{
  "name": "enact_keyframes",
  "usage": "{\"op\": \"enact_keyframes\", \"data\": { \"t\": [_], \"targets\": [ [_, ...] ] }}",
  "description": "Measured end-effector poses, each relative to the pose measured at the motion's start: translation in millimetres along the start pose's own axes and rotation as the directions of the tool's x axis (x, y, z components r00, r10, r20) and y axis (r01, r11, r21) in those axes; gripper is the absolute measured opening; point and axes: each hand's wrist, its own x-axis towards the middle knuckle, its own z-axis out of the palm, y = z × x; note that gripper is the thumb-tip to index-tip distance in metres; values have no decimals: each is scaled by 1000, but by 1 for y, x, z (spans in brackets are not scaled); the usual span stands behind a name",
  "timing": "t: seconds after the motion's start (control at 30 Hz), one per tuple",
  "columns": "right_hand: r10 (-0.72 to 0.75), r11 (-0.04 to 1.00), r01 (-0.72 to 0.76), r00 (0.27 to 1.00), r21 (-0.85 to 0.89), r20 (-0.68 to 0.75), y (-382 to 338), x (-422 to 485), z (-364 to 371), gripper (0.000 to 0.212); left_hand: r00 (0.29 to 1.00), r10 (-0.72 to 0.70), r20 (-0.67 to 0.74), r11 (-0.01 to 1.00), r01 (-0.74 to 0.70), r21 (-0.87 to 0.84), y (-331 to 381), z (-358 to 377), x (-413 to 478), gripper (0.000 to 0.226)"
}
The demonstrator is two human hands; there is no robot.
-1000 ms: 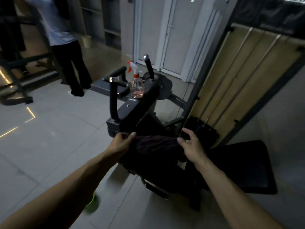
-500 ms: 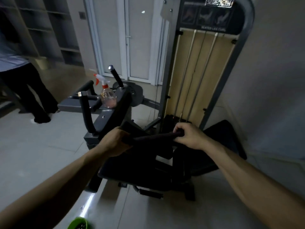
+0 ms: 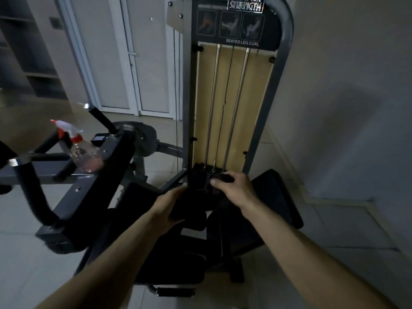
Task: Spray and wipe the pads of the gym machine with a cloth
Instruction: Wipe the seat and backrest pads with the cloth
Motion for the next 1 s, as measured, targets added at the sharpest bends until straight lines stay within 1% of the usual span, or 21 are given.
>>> {"op": "enact_keyframes", "data": {
  "t": [0.07, 0.1, 0.13, 0.2, 0.23, 0.27, 0.3, 0.37, 0.4, 0.43, 0.47, 0.5, 0.57, 0.63, 0.67, 0.7, 0.77, 0.83, 0.9, 0.93, 1.0],
  "targets": [
    [-39, 999, 41, 972, -4, 233, -10, 10, -12, 21, 972, -18, 234, 994, 43, -103, 2, 34, 21, 50],
    [-29, 999, 24, 955, 21, 296, -10, 20, -25, 22, 953, -15, 302, 989, 58, -134, 2, 50, 36, 50],
    [-9, 998, -7, 959, 56, 282, -6, 35, -39, 24, 943, -12, 331, 986, 66, -152, 3, 66, 49, 49],
    [61, 993, -69, 994, 94, 88, 9, 69, -78, 23, 951, -37, 306, 978, 97, -184, 3, 99, 75, 55],
    [79, 995, -78, 997, 58, -15, 22, 86, -100, 20, 959, -52, 278, 972, 112, -206, 4, 114, 90, 57],
    [90, 996, -89, 994, 22, -69, 36, 100, -119, 18, 963, -59, 262, 964, 123, -236, 5, 128, 102, 56],
    [114, 993, -114, 992, 2, -60, 48, 111, -136, 22, 965, -75, 251, 956, 141, -257, 5, 142, 116, 54],
    [243, 963, -251, 966, 94, 87, 67, 128, -160, 37, 961, -103, 256, 941, 178, -289, 10, 168, 134, 46],
    [294, 939, -315, 943, 139, 157, 76, 136, -168, 36, 959, -115, 260, 935, 193, -297, 13, 183, 140, 39],
    [295, 928, -328, 936, 174, 192, 80, 141, -172, 31, 961, -122, 248, 941, 191, -279, 14, 191, 146, 35],
    [280, 929, -313, 943, 196, 180, 86, 150, -177, 24, 965, -135, 224, 947, 192, -259, 16, 202, 152, 34],
    [266, 931, -290, 955, 223, 132, 90, 157, -180, 21, 978, -143, 154, 964, 173, -203, 16, 209, 159, 32],
    [279, 923, -279, 960, 265, 36, 95, 169, -186, 21, 990, -116, -83, 991, 110, -76, 12, 216, 176, 22],
    [286, 923, -261, 957, 283, -50, 99, 180, -193, 18, 947, 3, -320, 1000, -4, -3, 7, 216, 188, 12],
    [271, 931, -241, 960, 274, -76, 102, 185, -195, 16, 933, 71, -351, 997, -67, 25, 6, 217, 190, 12],
    [255, 939, -220, 962, 265, -103, 104, 189, -196, 14, 937, 125, -326, 992, -115, 50, 7, 221, 191, 12],
    [234, 947, -196, 964, 255, -126, 104, 192, -194, 14, 974, 138, -179, 990, -131, 50, 9, 235, 189, 14],
    [243, 934, -212, 967, 286, -76, 103, 193, -190, 17, 998, 49, 25, 999, -50, 19, 12, 250, 192, 27],
    [269, 892, -255, 963, 373, 16, 102, 190, -188, 21, 978, -51, 205, 994, 69, -84, 13, 260, 198, 41],
    [270, 883, -265, 962, 387, 42, 102, 189, -188, 22, 961, -60, 270, 981, 106, -159, 13, 265, 202, 43],
    [240, 919, -227, 971, 323, -1, 107, 188, -191, 18, 948, -41, 315, 958, 128, -258, 8, 272, 210, 35]
  ]
}}
